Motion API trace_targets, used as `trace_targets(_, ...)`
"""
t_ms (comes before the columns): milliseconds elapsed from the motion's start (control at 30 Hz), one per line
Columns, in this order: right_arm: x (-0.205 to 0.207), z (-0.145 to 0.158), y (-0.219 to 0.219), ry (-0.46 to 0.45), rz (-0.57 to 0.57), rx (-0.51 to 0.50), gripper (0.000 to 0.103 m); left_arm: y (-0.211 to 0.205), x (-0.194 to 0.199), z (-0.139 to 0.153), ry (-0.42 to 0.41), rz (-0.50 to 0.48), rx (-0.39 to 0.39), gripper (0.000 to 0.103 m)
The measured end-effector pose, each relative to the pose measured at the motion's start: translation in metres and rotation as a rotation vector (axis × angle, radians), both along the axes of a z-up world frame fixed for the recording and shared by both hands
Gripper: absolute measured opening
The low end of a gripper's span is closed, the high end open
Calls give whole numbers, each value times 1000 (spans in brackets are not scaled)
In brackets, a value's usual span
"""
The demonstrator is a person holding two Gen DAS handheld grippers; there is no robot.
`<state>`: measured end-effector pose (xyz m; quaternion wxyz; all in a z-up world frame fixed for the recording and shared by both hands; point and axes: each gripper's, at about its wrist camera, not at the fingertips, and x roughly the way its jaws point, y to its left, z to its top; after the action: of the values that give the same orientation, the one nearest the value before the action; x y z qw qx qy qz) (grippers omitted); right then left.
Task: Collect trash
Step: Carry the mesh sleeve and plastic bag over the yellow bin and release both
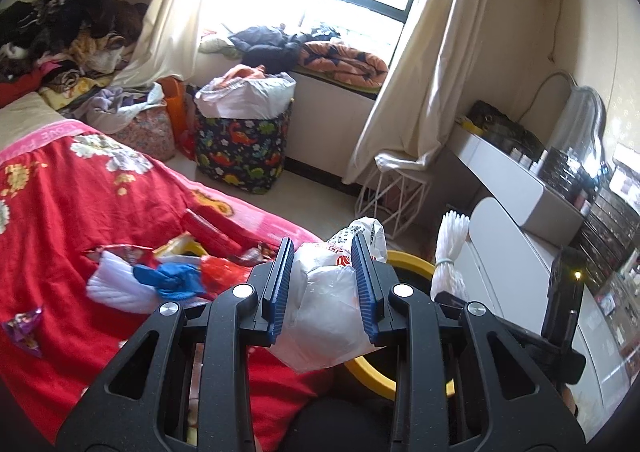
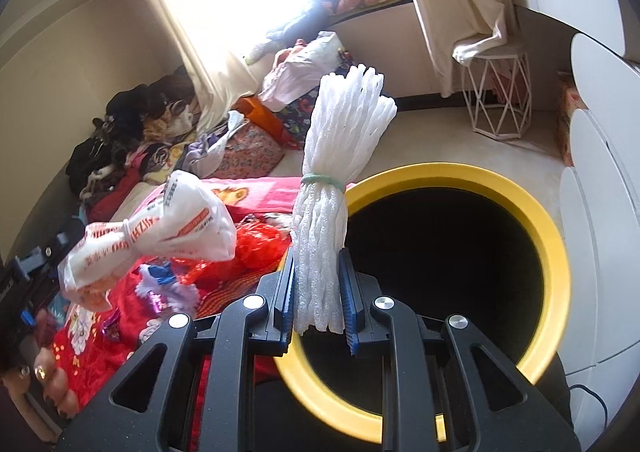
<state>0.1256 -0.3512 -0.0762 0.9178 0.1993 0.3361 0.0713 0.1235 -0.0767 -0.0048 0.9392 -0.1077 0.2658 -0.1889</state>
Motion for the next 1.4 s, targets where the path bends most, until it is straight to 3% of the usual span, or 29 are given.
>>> trace_targets(700, -2, -31, -47, 146, -68, 15, 21, -75, 14, -43, 88, -165, 78, 25)
trace_targets(800, -2, -35, -52, 167, -75, 34, 27, -78, 19, -50, 106, -179, 83, 36)
trace_targets(867, -3, -36, -55, 171, -95, 51, 41, -75, 21, -54, 116, -156, 81, 65)
trace_targets(933, -4, -35, -56, 169, -107, 50, 46, -69, 21, -55, 121, -138, 63, 71)
trace_targets(1033, -5, -34, -55, 164, -113, 46, 50, -59, 22, -55, 117, -100, 55, 91)
trace_targets(1400, -6, -20, -38, 101, -89, -11, 59, -40, 17, -50, 108, -32, 52, 92)
